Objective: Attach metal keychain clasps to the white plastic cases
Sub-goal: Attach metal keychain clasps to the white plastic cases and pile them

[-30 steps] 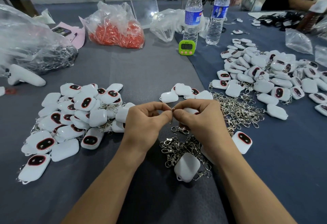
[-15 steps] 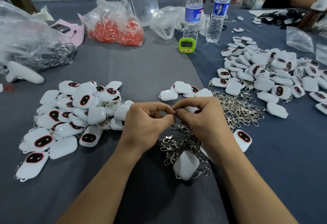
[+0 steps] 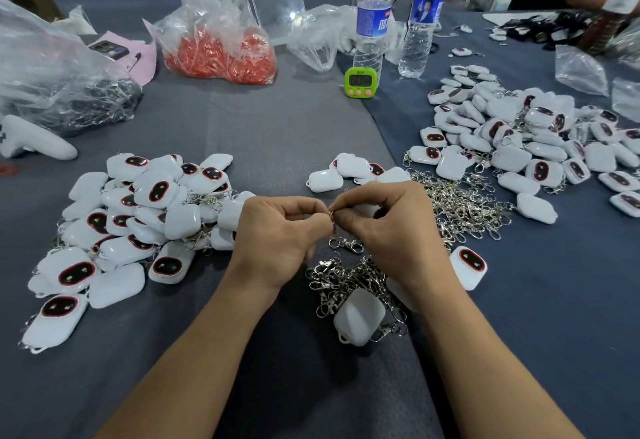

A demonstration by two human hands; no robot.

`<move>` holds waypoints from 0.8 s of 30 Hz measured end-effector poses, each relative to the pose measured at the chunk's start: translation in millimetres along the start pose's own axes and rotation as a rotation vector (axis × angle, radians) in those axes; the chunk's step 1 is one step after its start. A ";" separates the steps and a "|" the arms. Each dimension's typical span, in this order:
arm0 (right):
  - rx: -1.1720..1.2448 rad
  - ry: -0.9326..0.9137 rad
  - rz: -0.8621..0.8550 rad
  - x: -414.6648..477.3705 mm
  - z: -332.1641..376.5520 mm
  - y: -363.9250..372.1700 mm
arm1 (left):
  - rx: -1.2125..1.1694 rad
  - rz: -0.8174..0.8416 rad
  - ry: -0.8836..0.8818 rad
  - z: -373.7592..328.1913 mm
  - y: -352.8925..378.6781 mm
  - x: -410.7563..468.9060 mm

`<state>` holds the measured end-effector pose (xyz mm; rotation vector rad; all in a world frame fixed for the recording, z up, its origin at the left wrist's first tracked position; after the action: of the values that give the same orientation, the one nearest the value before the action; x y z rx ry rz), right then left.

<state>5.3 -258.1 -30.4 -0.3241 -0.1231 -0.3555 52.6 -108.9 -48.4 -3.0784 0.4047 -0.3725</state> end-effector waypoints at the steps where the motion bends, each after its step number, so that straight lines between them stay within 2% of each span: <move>1: -0.012 -0.020 -0.006 -0.1 2.2 -0.2 | -0.020 -0.004 -0.014 -0.4 0.5 -0.5; 3: -0.007 -0.034 -0.015 0.0 5.2 -0.2 | -0.055 -0.018 -0.043 -1.6 2.1 -1.6; 5: 0.067 0.056 -0.022 0.7 1.2 0.0 | 0.007 -0.102 -0.012 -5.8 -3.6 -2.2; 6: 0.128 0.137 -0.029 1.0 -3.6 0.3 | 0.135 -0.163 0.065 -9.5 -10.0 -2.5; 8: 0.279 0.284 -0.004 2.6 -13.8 1.5 | 0.541 -0.214 0.279 -19.8 -18.3 -4.2; 10: 0.381 0.329 0.044 4.1 -17.2 2.1 | 0.888 -0.161 0.404 -25.1 -14.2 -8.5; 13: 0.386 0.325 0.084 3.1 -17.1 1.3 | 1.162 -0.043 0.461 -21.7 3.0 -12.9; 16: 0.216 0.333 0.076 2.3 -20.5 -0.8 | 1.240 0.051 0.465 -15.1 14.8 -13.4; 19: -0.029 0.281 0.044 5.3 -21.5 -4.5 | 1.166 0.066 0.459 -14.9 12.9 -11.7; 24: -0.113 0.228 0.033 8.5 -24.4 -4.2 | 1.013 0.135 0.335 -7.0 6.5 -3.6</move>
<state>13.3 -272.7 -50.6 -0.3940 0.1262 -0.3648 45.9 -114.2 -42.7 -1.9979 0.2894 -0.7878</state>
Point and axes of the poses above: each hand's wrist, its own x-axis towards the middle knuckle, its own y-axis out of the palm, z = x × y, the point moved 5 cm from there along x, towards the middle knuckle, and after that the axes turned 7 degrees about y, right-handed, at the moved point
